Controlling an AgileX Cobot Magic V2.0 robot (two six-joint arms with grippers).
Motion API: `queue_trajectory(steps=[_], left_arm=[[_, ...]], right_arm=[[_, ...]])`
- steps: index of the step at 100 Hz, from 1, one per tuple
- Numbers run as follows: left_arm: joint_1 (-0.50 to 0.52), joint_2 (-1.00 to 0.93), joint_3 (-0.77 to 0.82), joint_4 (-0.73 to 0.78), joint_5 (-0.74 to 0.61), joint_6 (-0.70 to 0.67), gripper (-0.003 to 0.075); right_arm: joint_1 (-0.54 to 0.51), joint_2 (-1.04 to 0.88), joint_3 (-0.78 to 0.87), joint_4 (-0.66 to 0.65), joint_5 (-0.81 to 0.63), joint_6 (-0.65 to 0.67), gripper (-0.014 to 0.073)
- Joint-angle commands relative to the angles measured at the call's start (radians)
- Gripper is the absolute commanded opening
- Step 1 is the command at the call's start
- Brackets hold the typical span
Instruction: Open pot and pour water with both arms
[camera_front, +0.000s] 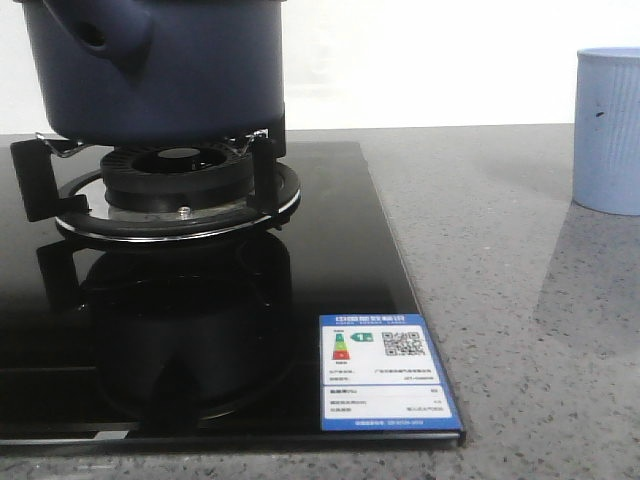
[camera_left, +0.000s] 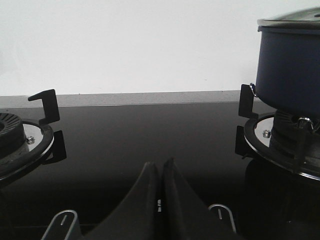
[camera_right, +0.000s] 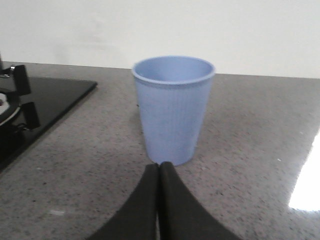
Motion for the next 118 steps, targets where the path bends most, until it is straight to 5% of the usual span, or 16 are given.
queue_trajectory(steps=[1, 23, 41, 118], left_arm=[[0.000, -0.025, 0.015, -0.010, -0.079, -0.013, -0.0016], [0.000, -0.025, 0.015, -0.010, -0.079, -0.013, -0.0016], [0.000, -0.025, 0.015, -0.010, -0.079, -0.013, -0.0016], [0.000, -0.024, 0.015, -0.010, -0.079, -0.013, -0.0016]], right_arm=[[-0.050, -0.037, 0.017, 0.020, -0.077, -0.017, -0.0062], [-0.062, -0.167, 0.153, 0.020, -0.080, -0.017, -0.0062], [-0.062, -0.296, 0.153, -0.007, 0.074, -0.017, -0.0062], [-0.062, -0.290, 0.151, -0.020, 0.131, -0.017, -0.0062]])
